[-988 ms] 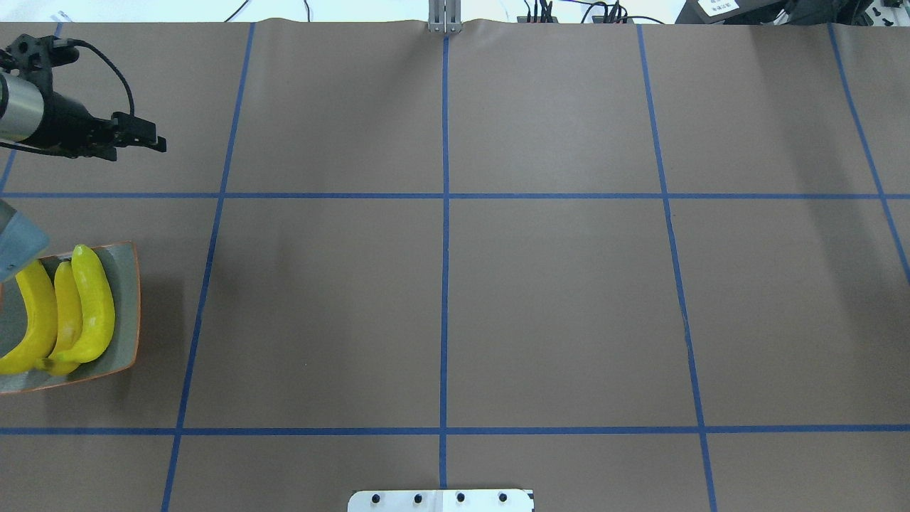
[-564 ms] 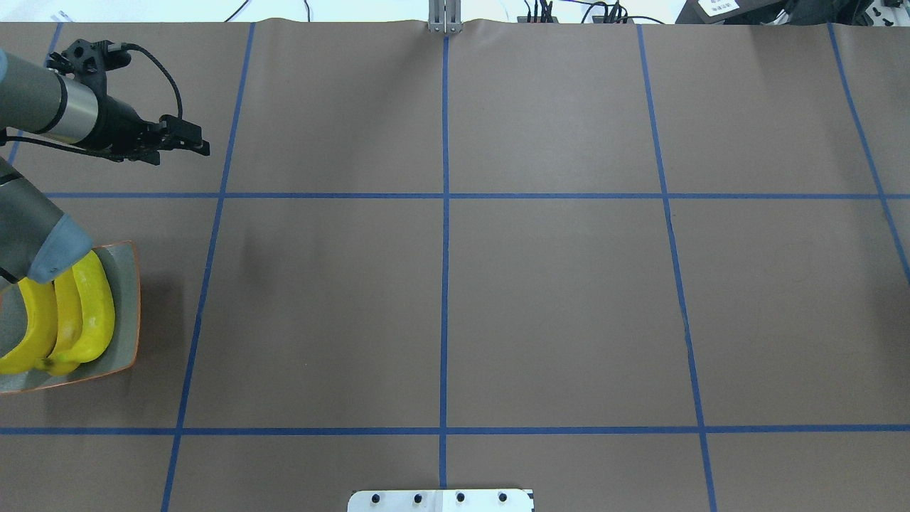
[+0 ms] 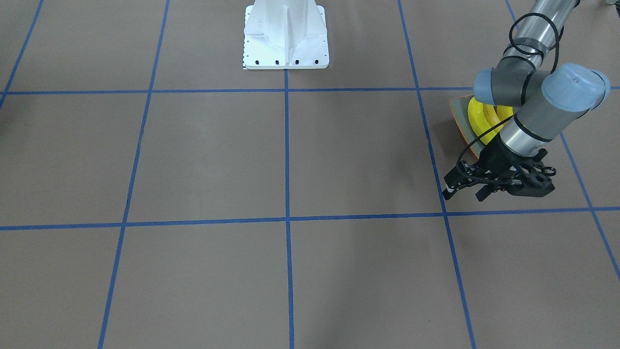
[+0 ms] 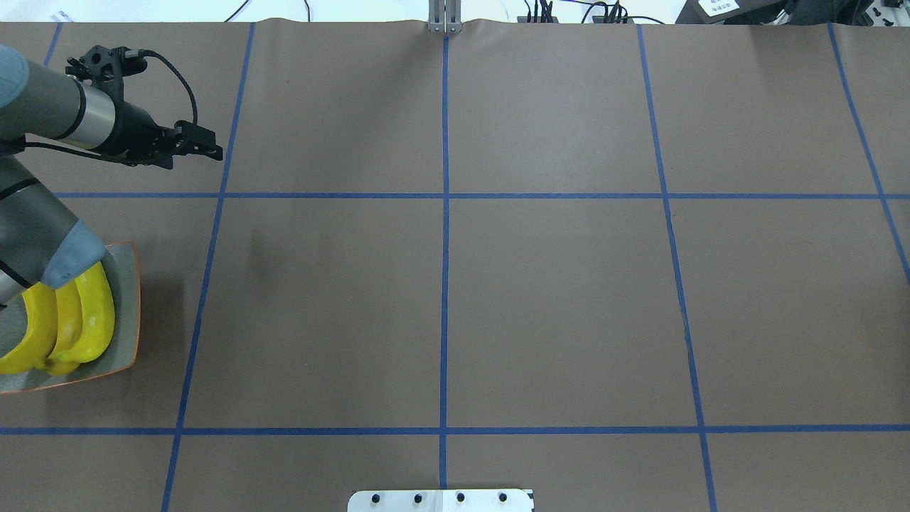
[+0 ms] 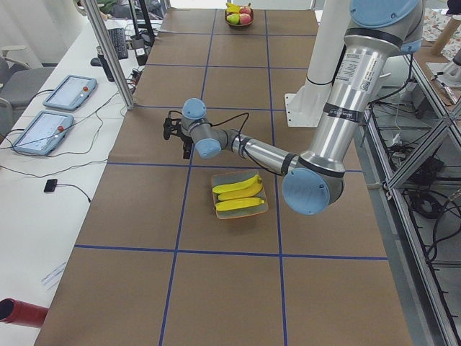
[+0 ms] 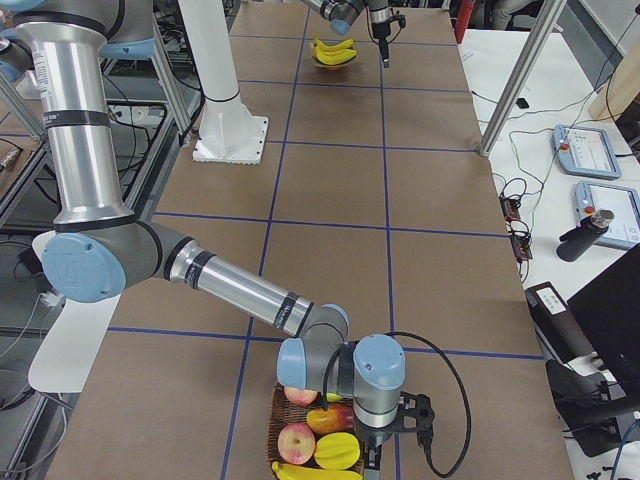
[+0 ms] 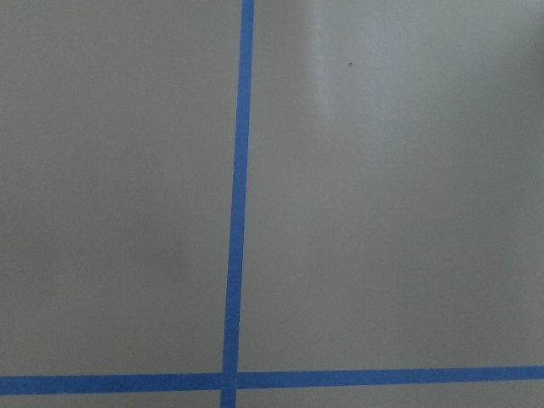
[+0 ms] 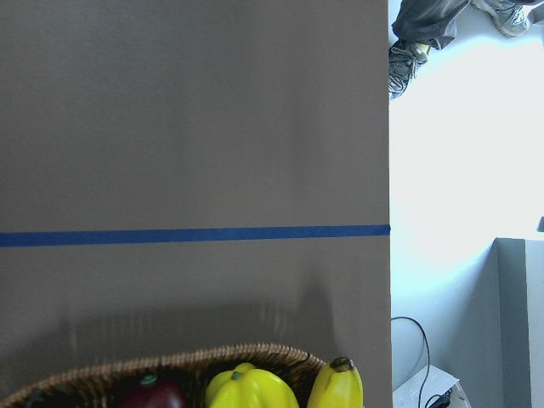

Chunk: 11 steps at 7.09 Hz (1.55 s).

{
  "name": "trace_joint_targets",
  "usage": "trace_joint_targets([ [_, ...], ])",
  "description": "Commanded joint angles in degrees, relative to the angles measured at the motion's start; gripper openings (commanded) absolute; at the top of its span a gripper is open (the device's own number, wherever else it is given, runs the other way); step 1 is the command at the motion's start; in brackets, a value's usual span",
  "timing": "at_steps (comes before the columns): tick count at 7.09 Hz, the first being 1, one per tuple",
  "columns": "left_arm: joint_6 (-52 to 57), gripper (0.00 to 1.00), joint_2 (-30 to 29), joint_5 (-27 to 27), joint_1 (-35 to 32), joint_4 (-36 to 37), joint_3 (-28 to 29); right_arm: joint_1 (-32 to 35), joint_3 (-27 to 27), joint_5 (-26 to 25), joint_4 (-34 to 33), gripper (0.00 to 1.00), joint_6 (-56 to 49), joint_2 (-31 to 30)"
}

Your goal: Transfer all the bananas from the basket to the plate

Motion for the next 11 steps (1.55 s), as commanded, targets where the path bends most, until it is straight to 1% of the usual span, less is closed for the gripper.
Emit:
trace_joint_targets([
  [1, 0.2, 1.00, -0.1, 0.0, 0.5, 0.0, 0.4, 0.0, -1.4, -0.1, 1.5, 0.99, 2.9, -0.7],
  [2, 0.0, 1.00, -0.4, 0.1, 1.2, 0.0, 0.6, 0.0, -2.3, -0.2, 1.5, 0.99, 3.1, -0.7],
  [4, 0.2, 1.00, -0.5, 0.1, 1.5, 0.0, 0.6, -0.2, -4.3, -2.3, 2.2, 0.99, 3.8, -0.2],
  [5, 0.2, 1.00, -0.5, 0.1, 1.5, 0.0, 0.6, -0.4, -4.9, -2.3, 2.3, 0.99, 4.3, 0.1],
  [7, 0.2, 1.00, -0.5, 0.1, 1.5, 0.0, 0.6, -2.7, -5.8, -2.3, 2.4, 0.99, 6.6, 0.7],
  [8, 0.2, 1.00, -0.5, 0.1, 1.5, 0.0, 0.6, -3.7, -8.5, -2.7, 5.0, 0.99, 7.1, 1.4],
  [9, 0.3, 1.00, -0.5, 0.1, 1.6, 0.0, 1.0, -4.3, -11.7, -5.0, 7.8, 0.99, 7.1, 2.7],
  [11, 0.3, 1.00, -0.7, 0.1, 2.0, 0.0, 1.0, -4.7, -12.5, -5.2, 7.8, 0.99, 7.1, 3.1],
])
